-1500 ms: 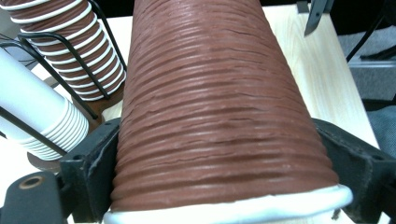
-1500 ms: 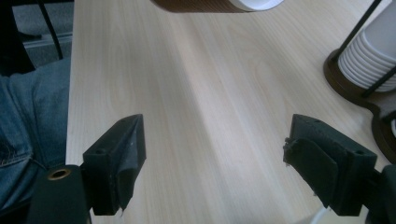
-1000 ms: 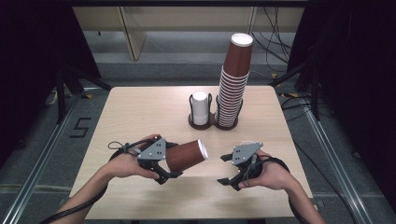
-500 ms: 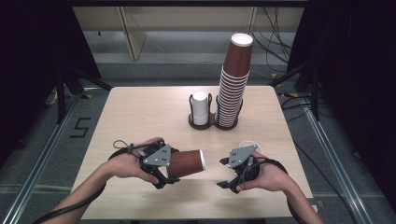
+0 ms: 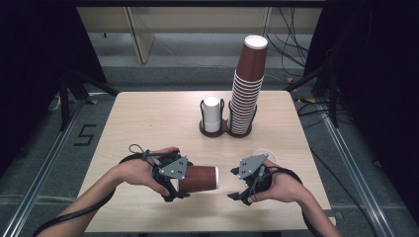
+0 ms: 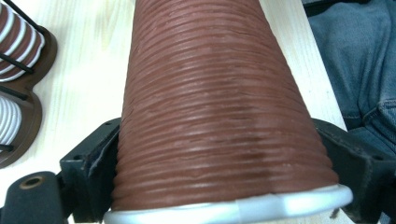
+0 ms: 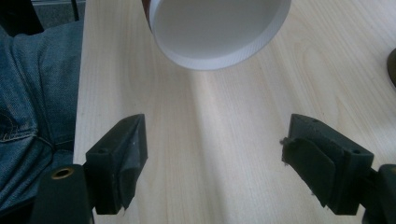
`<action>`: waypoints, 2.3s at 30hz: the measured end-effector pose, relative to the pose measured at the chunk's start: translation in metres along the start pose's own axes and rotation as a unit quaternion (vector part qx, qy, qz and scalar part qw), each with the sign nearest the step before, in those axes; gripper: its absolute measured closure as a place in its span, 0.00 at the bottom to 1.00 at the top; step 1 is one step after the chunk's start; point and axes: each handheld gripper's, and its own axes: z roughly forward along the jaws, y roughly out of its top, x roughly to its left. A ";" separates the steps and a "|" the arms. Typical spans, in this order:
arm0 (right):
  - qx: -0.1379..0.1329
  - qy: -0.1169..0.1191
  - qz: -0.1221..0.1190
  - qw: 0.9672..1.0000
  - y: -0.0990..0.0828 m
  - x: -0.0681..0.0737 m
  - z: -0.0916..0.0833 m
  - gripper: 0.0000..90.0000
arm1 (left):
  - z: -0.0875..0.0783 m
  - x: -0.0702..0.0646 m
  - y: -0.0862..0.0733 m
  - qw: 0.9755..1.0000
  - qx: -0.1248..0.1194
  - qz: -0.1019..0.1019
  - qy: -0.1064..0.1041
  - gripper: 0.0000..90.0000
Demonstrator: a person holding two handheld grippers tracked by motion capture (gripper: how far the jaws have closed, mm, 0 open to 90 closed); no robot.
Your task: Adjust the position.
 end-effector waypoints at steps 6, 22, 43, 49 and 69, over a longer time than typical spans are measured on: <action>0.004 0.003 -0.005 1.000 0.004 0.000 0.001 0.24 | 0.002 -0.001 0.005 1.000 0.010 0.003 -0.008 0.13; 0.017 0.014 0.005 1.000 0.015 0.004 0.006 0.17 | 0.011 0.003 0.017 0.998 0.055 0.028 -0.028 0.13; 0.012 0.019 -0.027 0.999 0.028 0.006 0.017 0.17 | 0.019 0.004 0.022 0.995 0.085 0.037 -0.039 0.13; 0.012 0.024 -0.023 0.999 0.030 0.007 0.020 0.17 | 0.021 0.004 0.024 0.995 0.084 0.038 -0.041 0.13; 0.001 0.033 -0.036 0.999 0.042 0.010 0.037 0.23 | 0.028 0.003 0.032 0.995 0.082 0.045 -0.046 0.13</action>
